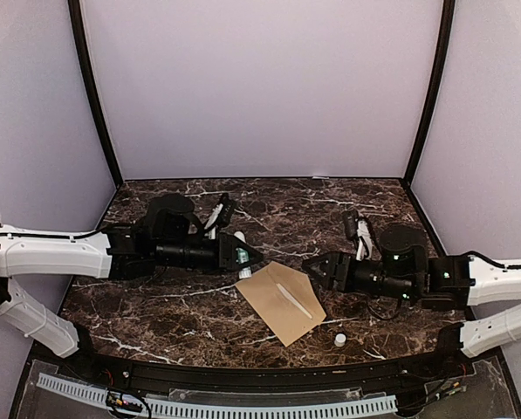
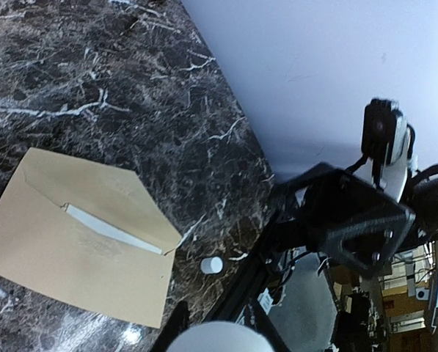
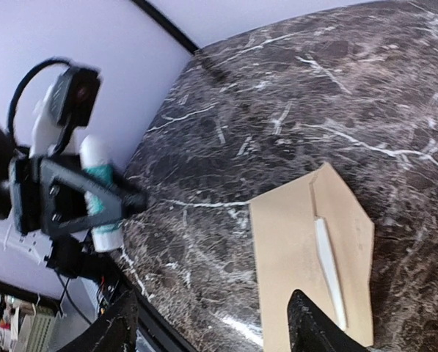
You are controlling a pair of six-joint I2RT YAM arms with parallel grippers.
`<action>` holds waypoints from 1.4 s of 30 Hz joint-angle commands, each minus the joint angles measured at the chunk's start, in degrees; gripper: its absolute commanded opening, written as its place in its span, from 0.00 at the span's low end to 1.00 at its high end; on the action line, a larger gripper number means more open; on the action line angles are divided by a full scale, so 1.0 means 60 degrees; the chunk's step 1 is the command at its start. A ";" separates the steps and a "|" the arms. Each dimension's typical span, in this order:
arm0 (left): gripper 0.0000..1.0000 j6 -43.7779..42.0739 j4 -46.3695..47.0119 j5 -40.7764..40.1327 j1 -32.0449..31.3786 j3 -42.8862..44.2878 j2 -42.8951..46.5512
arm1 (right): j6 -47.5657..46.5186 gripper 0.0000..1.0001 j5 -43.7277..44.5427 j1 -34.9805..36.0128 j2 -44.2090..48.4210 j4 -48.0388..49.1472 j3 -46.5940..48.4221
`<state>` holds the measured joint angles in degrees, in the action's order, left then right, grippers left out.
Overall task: Place the letter into the envelope and seal it
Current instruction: Seal the envelope flap on the envelope.
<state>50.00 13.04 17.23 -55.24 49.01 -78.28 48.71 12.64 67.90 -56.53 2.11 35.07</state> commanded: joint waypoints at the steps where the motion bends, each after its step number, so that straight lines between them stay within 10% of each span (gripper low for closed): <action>1: 0.03 -0.1612 -0.1965 0.0609 0.0116 0.0043 -0.0241 | -0.0018 0.63 -0.0639 -0.1427 0.0086 -0.0783 -0.0428; 13: 0.04 -0.3883 -0.3241 0.1438 0.0259 0.1220 -0.2623 | -0.0589 0.44 -0.2181 -0.3785 -0.2081 0.0607 -0.0872; 42: 0.03 -0.5123 -0.3385 0.1842 0.0700 0.2171 -0.5304 | -0.1195 0.26 -0.3960 -0.2847 -0.5173 0.2584 -0.0279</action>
<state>20.64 -5.96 27.14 -51.22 61.04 -108.66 43.09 -9.72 47.90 -87.22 14.44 31.20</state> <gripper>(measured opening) 0.228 0.262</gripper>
